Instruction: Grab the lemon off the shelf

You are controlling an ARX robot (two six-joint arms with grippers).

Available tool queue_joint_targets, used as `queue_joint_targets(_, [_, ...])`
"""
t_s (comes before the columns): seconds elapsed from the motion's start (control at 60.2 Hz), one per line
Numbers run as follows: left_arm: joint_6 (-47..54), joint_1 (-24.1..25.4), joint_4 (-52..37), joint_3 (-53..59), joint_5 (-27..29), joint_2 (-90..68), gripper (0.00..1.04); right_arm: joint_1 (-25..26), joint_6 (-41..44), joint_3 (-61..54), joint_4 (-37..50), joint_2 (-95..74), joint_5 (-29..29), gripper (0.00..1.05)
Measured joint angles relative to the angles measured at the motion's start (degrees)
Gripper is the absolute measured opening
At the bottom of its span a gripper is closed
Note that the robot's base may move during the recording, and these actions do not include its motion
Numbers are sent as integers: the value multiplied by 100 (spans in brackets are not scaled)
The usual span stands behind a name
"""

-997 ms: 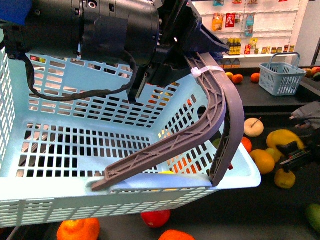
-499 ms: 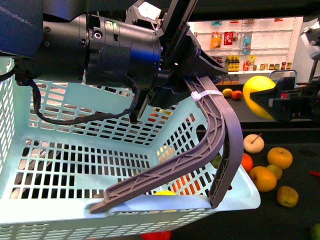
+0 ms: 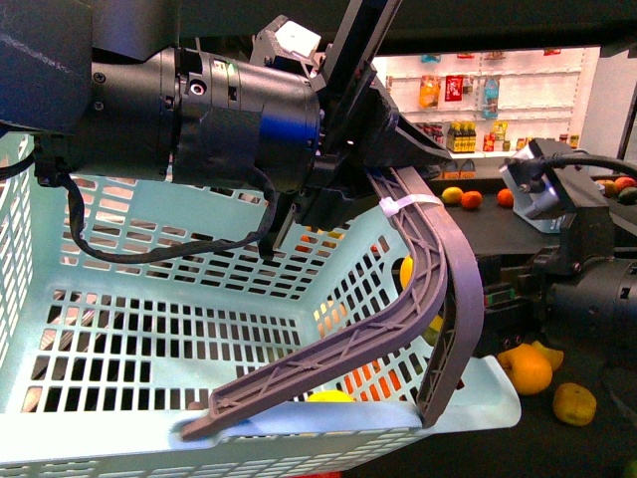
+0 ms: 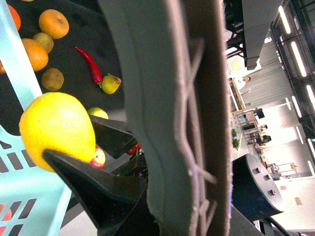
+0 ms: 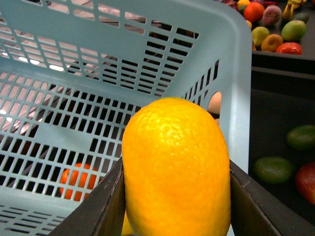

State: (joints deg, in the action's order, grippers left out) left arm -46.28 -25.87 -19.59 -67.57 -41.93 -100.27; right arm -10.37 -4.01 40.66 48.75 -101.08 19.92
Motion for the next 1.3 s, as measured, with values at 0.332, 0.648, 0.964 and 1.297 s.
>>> queue_joint_targets(0.332, [-2, 0, 0, 0, -11, 0, 8, -116, -74, -9, 76, -251, -109, 63])
queue_joint_targets(0.648, [-9, 0, 0, 0, 7, 0, 8, -46, -240, 50, 17, -157, -308, 103])
queue_joint_targets(0.964, [-7, 0, 0, 0, 4, 0, 8, 525, -251, 129, -804, 1316, -1403, 102])
queue_joint_targets(1.297, [-4, 0, 0, 0, 0, 0, 8, 660, 103, -1545, -2271, 4712, -2232, 102])
